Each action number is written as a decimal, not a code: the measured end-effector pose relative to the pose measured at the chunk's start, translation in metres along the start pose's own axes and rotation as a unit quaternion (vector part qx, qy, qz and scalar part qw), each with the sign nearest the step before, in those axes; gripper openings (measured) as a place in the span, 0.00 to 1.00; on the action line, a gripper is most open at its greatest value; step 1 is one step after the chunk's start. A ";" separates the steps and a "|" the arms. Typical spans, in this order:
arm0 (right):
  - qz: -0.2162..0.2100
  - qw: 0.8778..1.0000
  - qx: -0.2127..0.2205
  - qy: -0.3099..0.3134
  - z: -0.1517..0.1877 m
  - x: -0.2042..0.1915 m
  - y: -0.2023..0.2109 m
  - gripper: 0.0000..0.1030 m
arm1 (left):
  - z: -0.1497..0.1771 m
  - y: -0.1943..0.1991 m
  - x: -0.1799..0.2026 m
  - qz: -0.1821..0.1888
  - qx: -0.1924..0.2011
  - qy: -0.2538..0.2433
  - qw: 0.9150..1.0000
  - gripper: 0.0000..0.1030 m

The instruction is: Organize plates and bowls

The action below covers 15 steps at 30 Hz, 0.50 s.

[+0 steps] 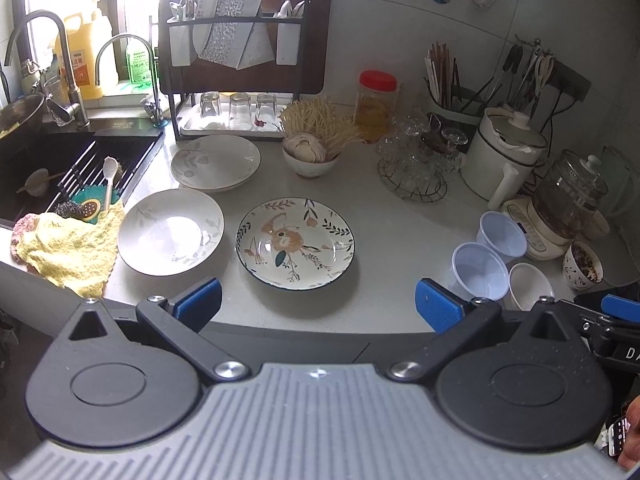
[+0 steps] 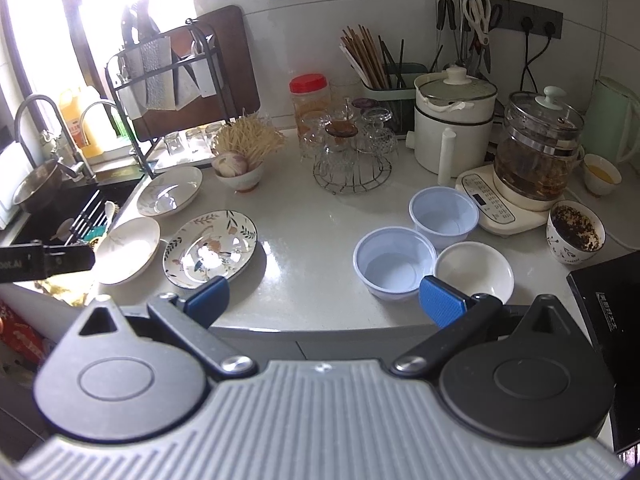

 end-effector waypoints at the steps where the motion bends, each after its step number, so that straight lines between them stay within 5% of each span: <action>1: 0.001 1.000 -0.001 -0.002 0.000 0.001 0.000 1.00 | 0.000 -0.001 0.001 -0.001 -0.001 -0.003 1.000 1.00; 15: -0.023 1.000 0.004 -0.019 0.004 0.005 0.007 1.00 | 0.003 0.000 0.013 0.002 0.004 -0.018 1.000 1.00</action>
Point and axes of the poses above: each gripper's, at about its wrist camera, not at the fingertips, and y roughly against the way its jaws point, x to its right, z to its underside, the point moved 5 cm from there along -y, roughly the way its jaws point, and after that the axes turned 8 degrees about -y, right-handed, at the moved point
